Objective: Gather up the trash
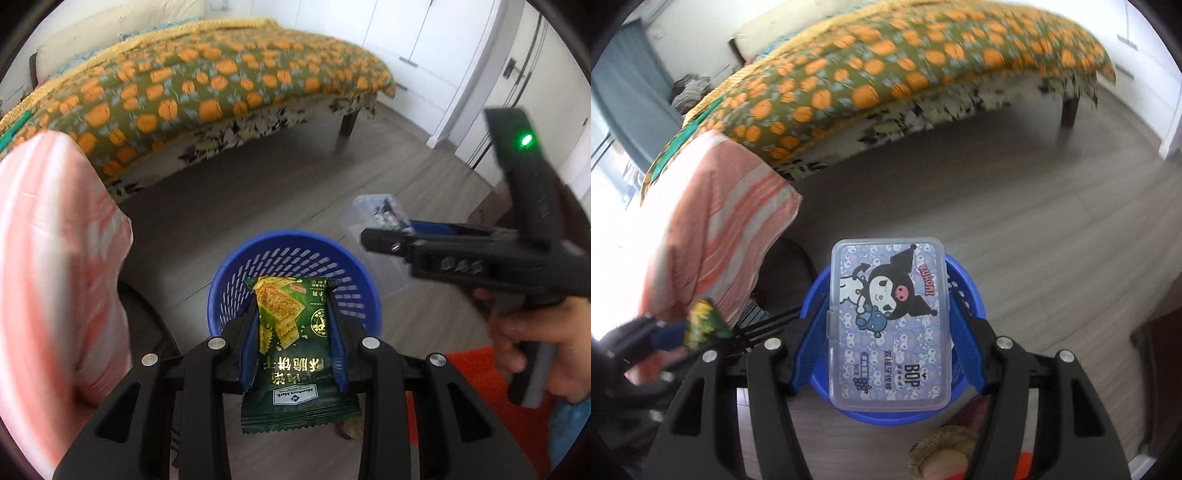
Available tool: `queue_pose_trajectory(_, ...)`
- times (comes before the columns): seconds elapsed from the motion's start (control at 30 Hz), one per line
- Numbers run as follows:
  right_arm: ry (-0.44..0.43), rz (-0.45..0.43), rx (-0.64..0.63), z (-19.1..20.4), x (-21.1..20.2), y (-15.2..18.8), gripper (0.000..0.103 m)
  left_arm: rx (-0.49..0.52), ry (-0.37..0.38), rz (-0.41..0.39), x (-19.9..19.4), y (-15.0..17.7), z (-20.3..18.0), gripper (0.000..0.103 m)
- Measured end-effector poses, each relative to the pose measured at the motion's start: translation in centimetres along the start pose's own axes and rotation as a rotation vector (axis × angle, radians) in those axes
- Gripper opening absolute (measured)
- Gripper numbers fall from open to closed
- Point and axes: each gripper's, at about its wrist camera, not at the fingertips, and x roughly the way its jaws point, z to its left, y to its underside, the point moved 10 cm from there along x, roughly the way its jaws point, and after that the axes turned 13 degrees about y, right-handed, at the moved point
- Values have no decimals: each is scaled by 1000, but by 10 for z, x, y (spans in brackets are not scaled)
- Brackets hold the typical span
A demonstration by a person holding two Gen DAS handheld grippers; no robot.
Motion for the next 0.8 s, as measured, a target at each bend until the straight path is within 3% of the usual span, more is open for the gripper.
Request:
queue_pose_trajectory(0.17, -22, 39, 40, -7, 27, -1, 66, 15, 2, 30, 52, 4, 15, 37)
queue_pose_trajectory(0.2, -27, 58, 47, -7, 35, 1, 73, 28, -9, 33, 60, 4, 19, 50)
queue_pose_trajectory(0.23, -23, 73, 56, -8, 41, 3, 88, 30, -27, 36, 64, 6, 23, 64)
queue_pose_trajectory(0.3, -10, 86, 92, -14, 50, 6, 89, 13, -44, 23, 62, 8, 28, 70)
queue_pose_trajectory(0.4, 13, 72, 147, -27, 40, 7, 93, -3, -50, -20, 44, 7, 26, 80)
queue_pose_trajectory(0.47, 37, 29, 158, -34, 22, 3, 99, 16, -57, -65, 22, 4, 18, 82)
queue_pose_trajectory(0.6, 167, -81, 127, -43, -32, 2, 98, 32, -65, -195, -39, -3, -6, 98)
queue_pose_trajectory(0.67, 210, -153, 99, -43, -65, 6, 98, 55, -72, -241, -68, -2, -20, 98)
queue_pose_trajectory(0.73, 245, -232, 78, -37, -101, 15, 98, 79, -60, -238, -86, 2, -31, 98)
queue_pose_trajectory(0.8, 223, -270, 89, -30, -126, 25, 98, 106, -137, -235, -100, 6, -34, 98)
